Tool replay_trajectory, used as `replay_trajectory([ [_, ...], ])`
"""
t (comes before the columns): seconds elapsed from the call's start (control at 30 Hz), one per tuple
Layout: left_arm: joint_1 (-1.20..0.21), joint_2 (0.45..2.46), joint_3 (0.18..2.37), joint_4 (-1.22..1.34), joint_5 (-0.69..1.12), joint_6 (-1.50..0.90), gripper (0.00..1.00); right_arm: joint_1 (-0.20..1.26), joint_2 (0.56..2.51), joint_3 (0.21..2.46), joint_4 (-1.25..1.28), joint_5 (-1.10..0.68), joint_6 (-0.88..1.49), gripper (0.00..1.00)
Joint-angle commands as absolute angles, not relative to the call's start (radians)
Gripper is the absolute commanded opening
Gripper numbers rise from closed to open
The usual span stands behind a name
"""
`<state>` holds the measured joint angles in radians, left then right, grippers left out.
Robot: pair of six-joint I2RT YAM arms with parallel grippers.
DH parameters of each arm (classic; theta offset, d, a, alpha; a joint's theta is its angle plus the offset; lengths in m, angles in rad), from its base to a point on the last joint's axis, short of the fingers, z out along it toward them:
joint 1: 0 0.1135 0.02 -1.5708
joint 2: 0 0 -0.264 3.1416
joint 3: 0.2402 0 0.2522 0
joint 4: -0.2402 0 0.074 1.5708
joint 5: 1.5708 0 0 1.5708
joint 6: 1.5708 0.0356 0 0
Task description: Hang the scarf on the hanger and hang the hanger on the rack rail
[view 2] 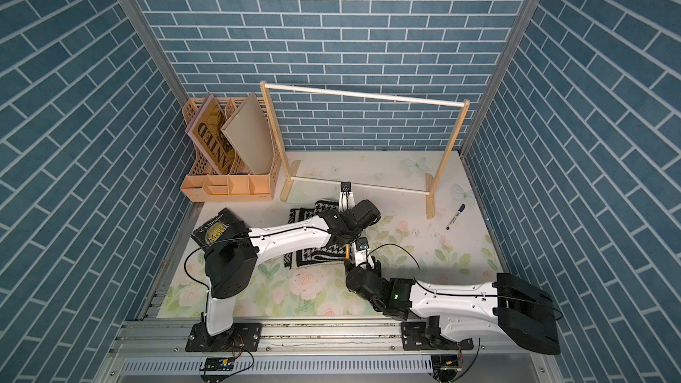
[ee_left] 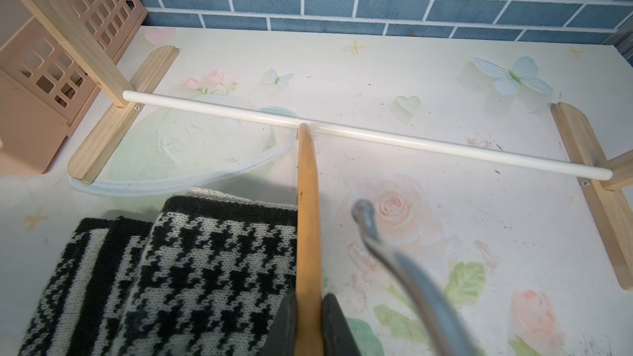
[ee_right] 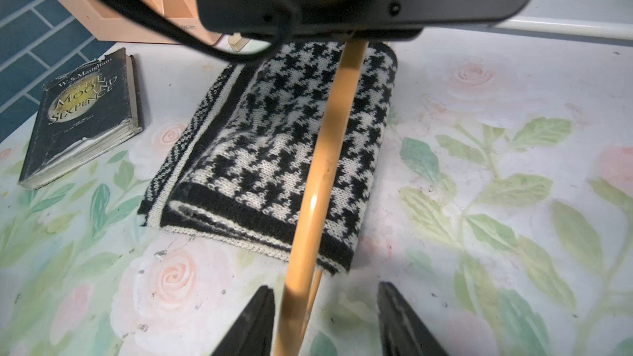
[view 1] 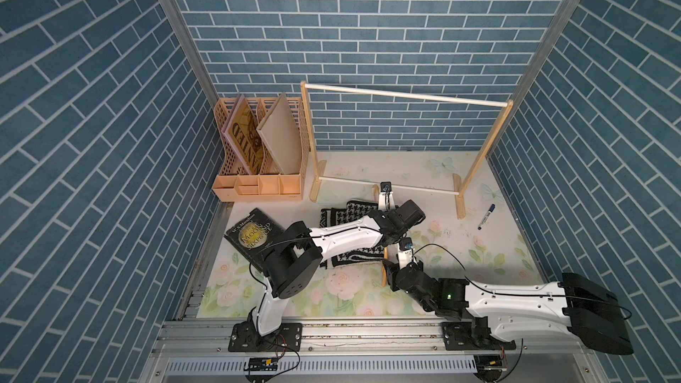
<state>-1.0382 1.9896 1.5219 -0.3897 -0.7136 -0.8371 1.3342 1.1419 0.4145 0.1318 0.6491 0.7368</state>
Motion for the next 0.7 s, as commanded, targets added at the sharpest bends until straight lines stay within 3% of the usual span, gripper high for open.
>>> replay_trajectory([
  [0.0, -1.047, 2.014, 1.531, -0.395, -0.686, -0.835, 0.0, 1.366, 1.19, 0.459, 0.21, 0.706, 0.701, 0.48],
  [0.23, -1.046, 2.013, 1.531, -0.396, -0.678, -0.837, 0.0, 1.413, 1.303, 0.508, 0.204, 0.792, 0.717, 0.44],
  [0.67, -1.045, 2.008, 1.527, -0.39, -0.672, -0.834, 0.0, 1.447, 1.34, 0.52, 0.161, 0.906, 0.775, 0.38],
])
